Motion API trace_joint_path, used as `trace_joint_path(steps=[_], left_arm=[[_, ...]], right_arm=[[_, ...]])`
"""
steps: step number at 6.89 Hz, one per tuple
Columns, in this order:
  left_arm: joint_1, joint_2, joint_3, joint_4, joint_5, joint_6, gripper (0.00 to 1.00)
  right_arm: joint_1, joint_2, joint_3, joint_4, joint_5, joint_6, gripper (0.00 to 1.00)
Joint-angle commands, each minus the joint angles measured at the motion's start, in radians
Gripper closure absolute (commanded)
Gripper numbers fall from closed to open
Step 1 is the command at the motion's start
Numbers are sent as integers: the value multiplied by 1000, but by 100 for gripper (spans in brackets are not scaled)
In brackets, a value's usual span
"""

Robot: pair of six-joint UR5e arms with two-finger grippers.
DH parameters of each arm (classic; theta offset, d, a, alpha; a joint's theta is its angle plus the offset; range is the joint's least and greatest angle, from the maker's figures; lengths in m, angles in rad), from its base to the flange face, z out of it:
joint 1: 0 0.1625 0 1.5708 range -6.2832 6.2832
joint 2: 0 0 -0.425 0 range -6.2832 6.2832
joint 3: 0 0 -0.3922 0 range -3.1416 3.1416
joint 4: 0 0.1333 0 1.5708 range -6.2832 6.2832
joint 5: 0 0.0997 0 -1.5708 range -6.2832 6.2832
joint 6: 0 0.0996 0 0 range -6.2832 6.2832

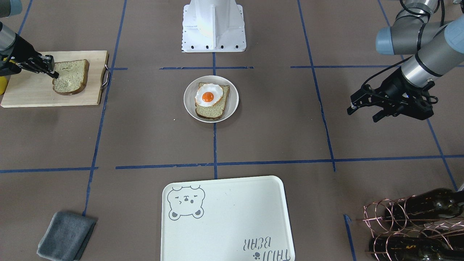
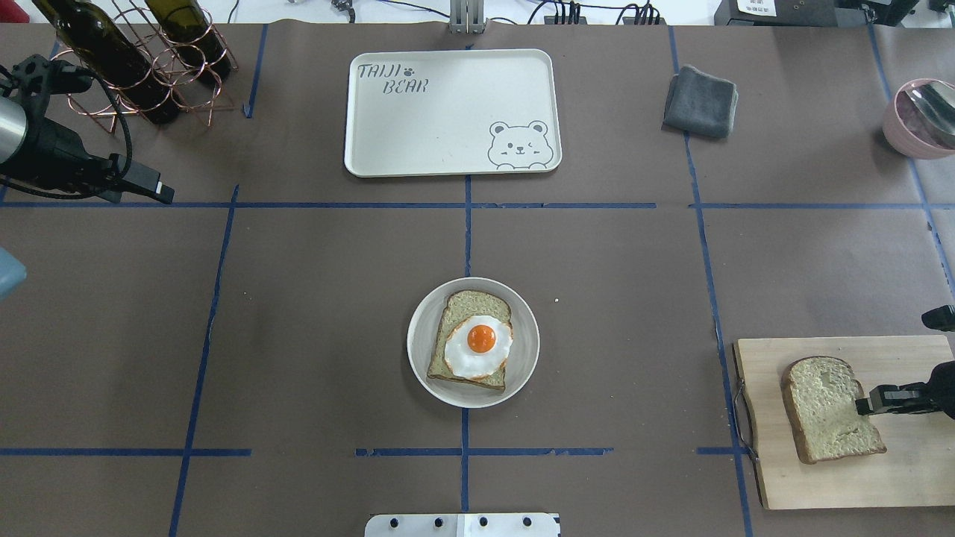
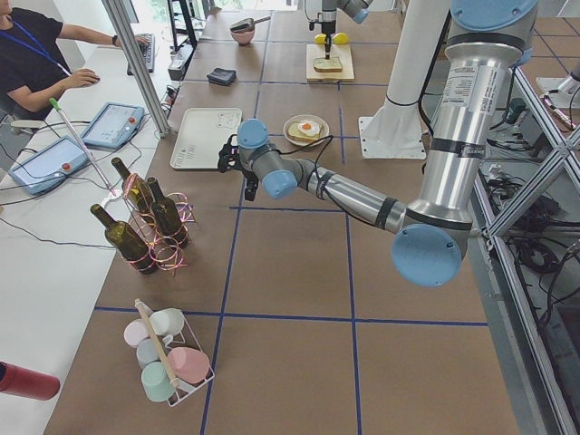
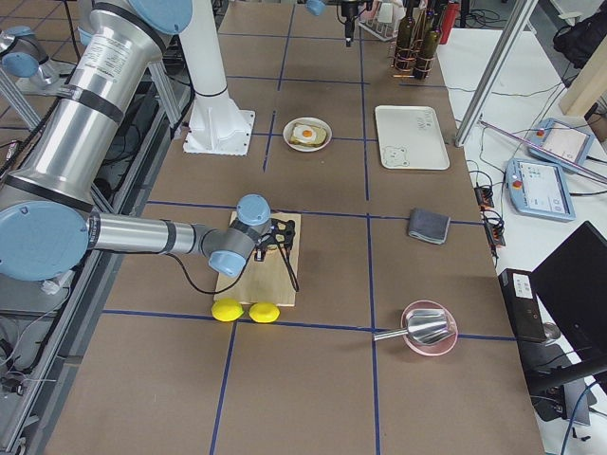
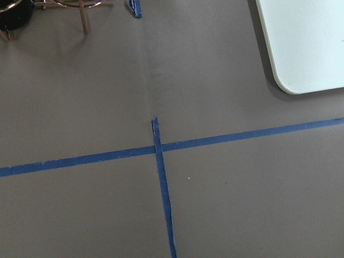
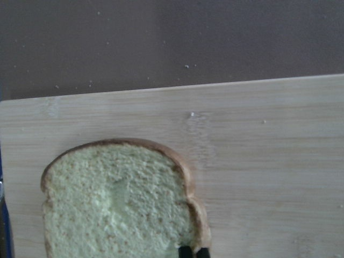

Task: Make sandwich and place on tray
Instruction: 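Lift the bread slice with the right gripper and carry it over the egg plate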

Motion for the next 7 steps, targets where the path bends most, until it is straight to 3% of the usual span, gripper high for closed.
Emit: trace_joint_path(steps=[1, 2, 4, 5, 7], left_arm=[[0, 0, 2, 0, 0, -1, 0], [0, -2, 2, 0, 0, -2, 0], [20, -28, 8, 0, 37, -26, 0], [61, -46, 8, 0, 69, -72, 0], [174, -115, 13, -2, 139, -209, 0]], right_arm=[[2, 0, 8, 19, 4, 4, 100], [23, -1, 5, 109, 22, 13, 100], [117, 31, 7, 171, 141, 20, 100], [163, 89, 10, 171, 186, 57, 100], [172, 271, 22, 170, 191, 271, 100]])
